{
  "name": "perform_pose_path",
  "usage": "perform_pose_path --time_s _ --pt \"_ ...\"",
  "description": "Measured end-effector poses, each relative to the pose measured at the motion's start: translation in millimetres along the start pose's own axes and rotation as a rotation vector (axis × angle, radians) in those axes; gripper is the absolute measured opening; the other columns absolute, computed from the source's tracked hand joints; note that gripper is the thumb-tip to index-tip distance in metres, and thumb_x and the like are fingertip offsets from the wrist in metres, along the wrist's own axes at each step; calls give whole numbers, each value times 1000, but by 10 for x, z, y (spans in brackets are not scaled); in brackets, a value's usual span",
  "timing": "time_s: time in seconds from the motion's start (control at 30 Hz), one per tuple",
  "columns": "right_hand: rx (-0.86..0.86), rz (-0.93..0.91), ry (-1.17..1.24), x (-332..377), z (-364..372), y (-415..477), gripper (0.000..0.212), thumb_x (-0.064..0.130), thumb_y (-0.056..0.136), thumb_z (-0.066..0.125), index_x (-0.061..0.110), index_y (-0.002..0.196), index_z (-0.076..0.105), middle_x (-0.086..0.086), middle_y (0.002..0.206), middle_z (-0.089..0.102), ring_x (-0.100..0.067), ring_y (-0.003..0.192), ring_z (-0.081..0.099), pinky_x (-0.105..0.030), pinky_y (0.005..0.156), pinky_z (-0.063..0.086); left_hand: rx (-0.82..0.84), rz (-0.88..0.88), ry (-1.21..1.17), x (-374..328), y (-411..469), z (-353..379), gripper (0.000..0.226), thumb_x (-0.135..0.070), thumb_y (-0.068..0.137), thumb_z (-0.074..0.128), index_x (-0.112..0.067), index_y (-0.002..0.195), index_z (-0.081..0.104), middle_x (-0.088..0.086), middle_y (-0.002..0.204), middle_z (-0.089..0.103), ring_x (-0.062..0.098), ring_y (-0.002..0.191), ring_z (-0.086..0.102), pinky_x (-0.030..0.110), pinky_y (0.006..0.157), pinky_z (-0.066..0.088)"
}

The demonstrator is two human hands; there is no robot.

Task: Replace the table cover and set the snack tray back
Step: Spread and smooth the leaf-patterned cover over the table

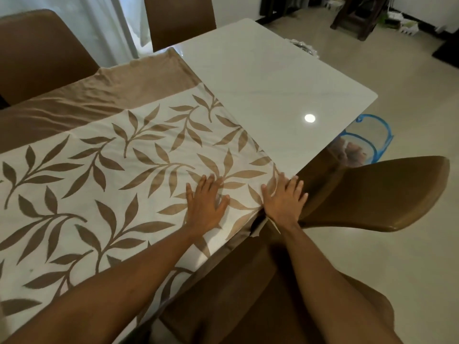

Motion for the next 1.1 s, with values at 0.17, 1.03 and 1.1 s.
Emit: perform_pose_path --time_s 0.17,1.03,1.1 --pt "-115 -411 97 884 100 -478 58 49 105 41 19 154 40 -13 167 24 -34 155 18 -52 126 12 -254 -54 -219 787 -655 -349 40 -37 98 50 -18 131 61 7 144 53 25 141 39 59 115 29" --pt "98 -1128 11 3272 1944 -3843 40 45 99 56 25 133 61 -7 154 47 -26 147 37 -60 121 19 -3 -1394 -1500 2769 -4125 -211 24 -20 101 47 -11 112 67 3 93 67 13 77 60 21 56 49" --pt "66 -1127 -6 3294 1952 -3865 41 48 100 55 26 133 61 -5 154 48 -25 146 38 -58 121 21 -37 -1385 -1525 2784 -4155 -82 19 -17 102 47 -17 100 65 0 90 66 11 77 60 21 58 48"
Point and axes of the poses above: each hand's wrist, its own y-axis towards the middle knuckle, its own z-axis out of the palm, x = y × z, the point moved 3 cm from there along y, towards the middle knuckle
